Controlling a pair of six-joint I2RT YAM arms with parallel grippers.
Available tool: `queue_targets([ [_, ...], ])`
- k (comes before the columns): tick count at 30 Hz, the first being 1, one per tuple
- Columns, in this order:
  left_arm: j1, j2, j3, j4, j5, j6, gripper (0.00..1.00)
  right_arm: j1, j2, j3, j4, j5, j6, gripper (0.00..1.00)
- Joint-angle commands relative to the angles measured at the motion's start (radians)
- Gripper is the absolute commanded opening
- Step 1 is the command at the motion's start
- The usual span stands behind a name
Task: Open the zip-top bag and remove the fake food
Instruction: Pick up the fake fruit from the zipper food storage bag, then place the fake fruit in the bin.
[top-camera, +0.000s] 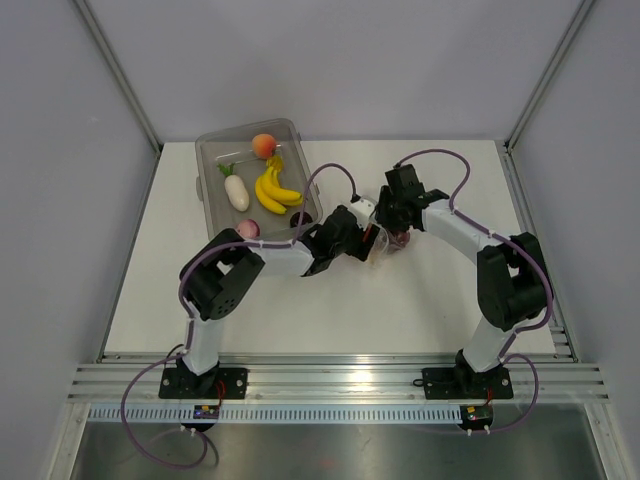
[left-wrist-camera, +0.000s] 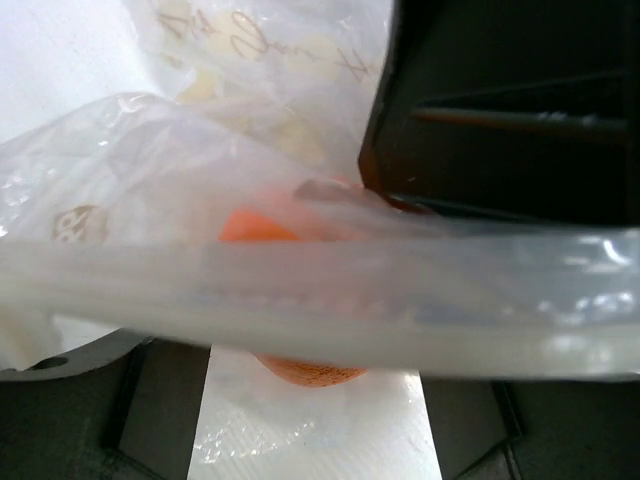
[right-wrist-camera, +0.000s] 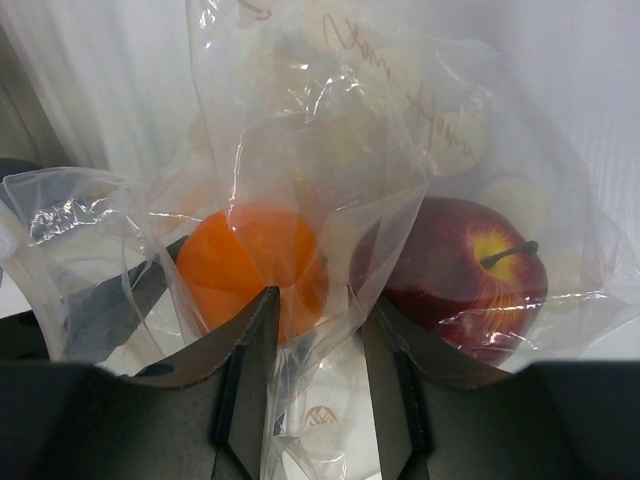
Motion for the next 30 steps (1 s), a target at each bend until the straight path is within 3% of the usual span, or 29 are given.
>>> queue_targets([
  [1,0.007,-0.074,-0.027,0.084,-0.051,-0.028,0.56,0.011,-0.045,-0.014,-0.031,0.010,0.029,0.45],
  [8,0.007,-0.177,-0.117,0.159,-0.059,-0.060,0.54,-0.018,-0.055,-0.034,-0.016,-0.008,0.047,0.43],
  [19,0.027,-0.344,-0.189,0.069,-0.064,-0.146,0.54,-0.041,-0.085,-0.062,-0.010,0.042,0.092,0.43],
  [30,0.211,-0.573,-0.364,0.125,-0.027,-0.238,0.54,-0.043,-0.091,-0.067,0.001,0.027,0.086,0.39],
])
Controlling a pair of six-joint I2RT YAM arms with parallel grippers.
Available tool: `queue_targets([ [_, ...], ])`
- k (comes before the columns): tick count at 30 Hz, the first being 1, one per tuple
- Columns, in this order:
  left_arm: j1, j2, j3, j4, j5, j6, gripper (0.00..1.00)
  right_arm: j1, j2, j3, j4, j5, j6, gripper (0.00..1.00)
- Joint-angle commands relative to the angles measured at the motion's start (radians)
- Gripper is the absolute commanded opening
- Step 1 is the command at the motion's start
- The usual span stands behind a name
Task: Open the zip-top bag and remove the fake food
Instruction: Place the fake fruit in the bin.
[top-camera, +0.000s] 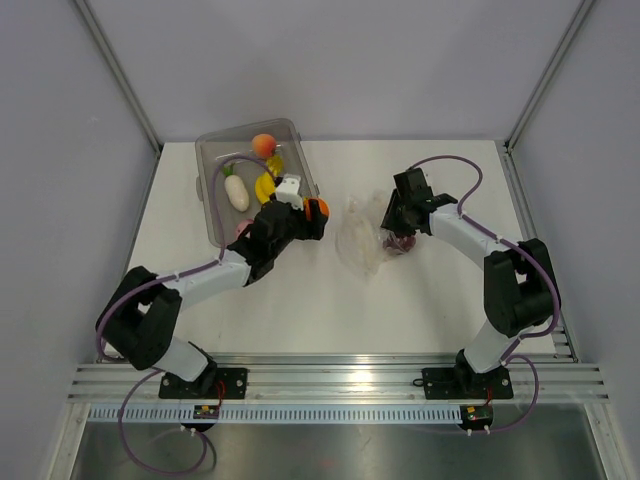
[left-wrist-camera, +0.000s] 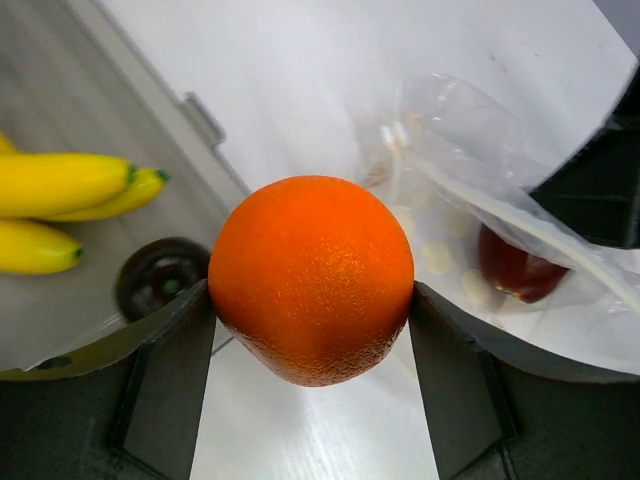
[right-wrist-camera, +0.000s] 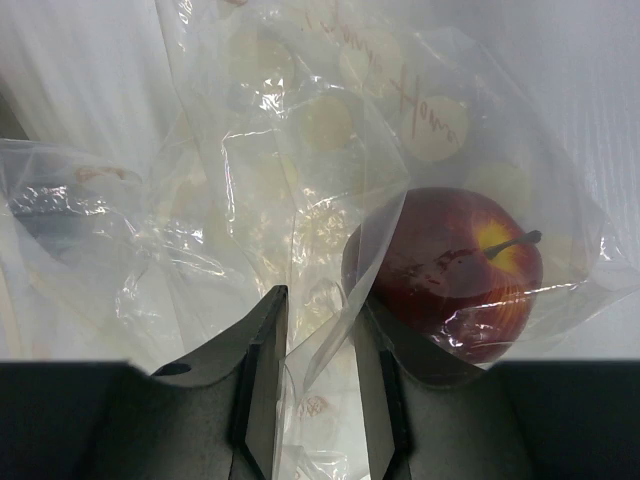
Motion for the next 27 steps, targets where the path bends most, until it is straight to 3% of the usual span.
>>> queue_targets([
  [1,0.062,-0.106,-0.059,0.085,-0.014,-0.056,0.54,-0.005,-0.038,-0.003,0.004,0.006,0.001,0.39],
  [9,0.180,-0.185,-0.199,0.154,-0.252,-0.226,0.56,-0.005,-0.035,-0.005,0.007,-0.004,0.000,0.41],
  [12,0.191,-0.178,-0.193,0.099,-0.330,-0.291,0.60,-0.007,-0.032,-0.005,0.010,-0.007,-0.002,0.41],
  [27,0.201,-0.104,-0.128,0.016,-0.358,-0.319,0.65,-0.007,-0.035,-0.006,0.013,-0.011,-0.003,0.42],
])
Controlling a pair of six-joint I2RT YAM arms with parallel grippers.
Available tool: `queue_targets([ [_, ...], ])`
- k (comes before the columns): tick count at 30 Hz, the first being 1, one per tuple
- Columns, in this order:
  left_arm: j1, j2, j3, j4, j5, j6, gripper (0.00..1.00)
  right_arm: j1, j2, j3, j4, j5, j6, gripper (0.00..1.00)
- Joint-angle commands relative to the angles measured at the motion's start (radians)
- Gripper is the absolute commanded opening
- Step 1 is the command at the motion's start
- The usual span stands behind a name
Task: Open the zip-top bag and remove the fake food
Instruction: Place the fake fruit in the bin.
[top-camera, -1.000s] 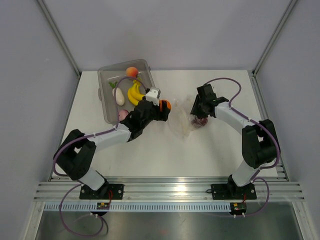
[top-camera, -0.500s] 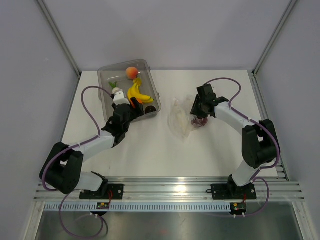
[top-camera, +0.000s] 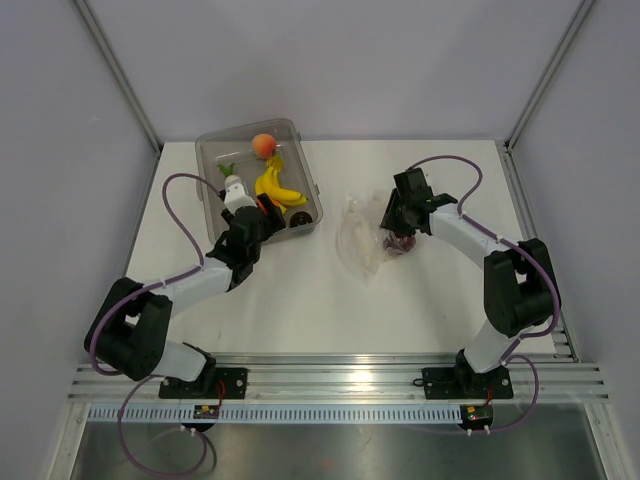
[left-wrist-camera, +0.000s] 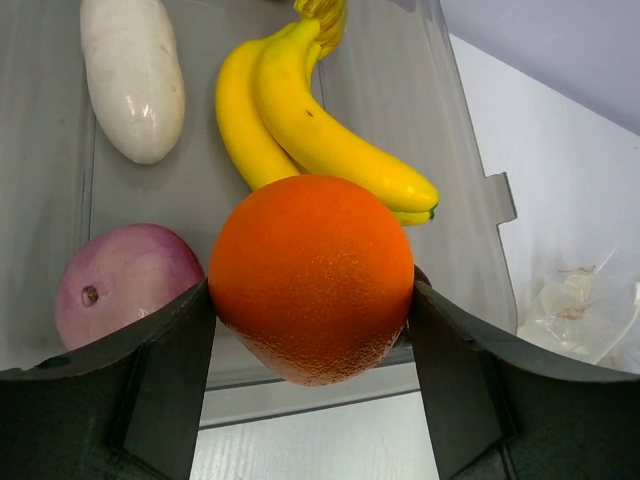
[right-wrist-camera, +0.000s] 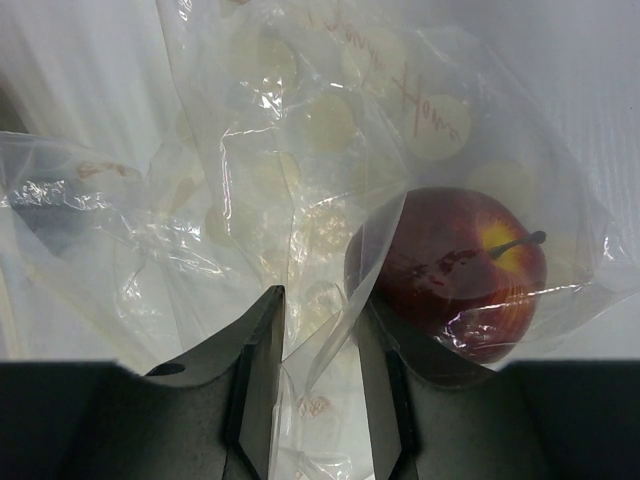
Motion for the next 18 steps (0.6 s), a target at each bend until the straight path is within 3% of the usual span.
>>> queue_targets([
  [1,0.013,0.047,0.065,-0.013,-0.050,-0.025,0.66,-0.006,-0.035,-0.006,0.013,-0.007,-0.003,0.42],
  [10,0.030,0.070,0.074,-0.023,-0.050,-0.038,0.74,-0.006,-0.040,-0.009,0.013,-0.014,-0.005,0.43],
  [15,0.036,0.072,0.085,-0.057,-0.057,-0.062,0.99,-0.006,-0.040,-0.008,0.014,-0.014,-0.005,0.43],
  [18,0.074,0.069,0.071,-0.077,-0.041,-0.137,0.99,-0.006,-0.043,-0.009,0.013,-0.010,-0.005,0.43],
])
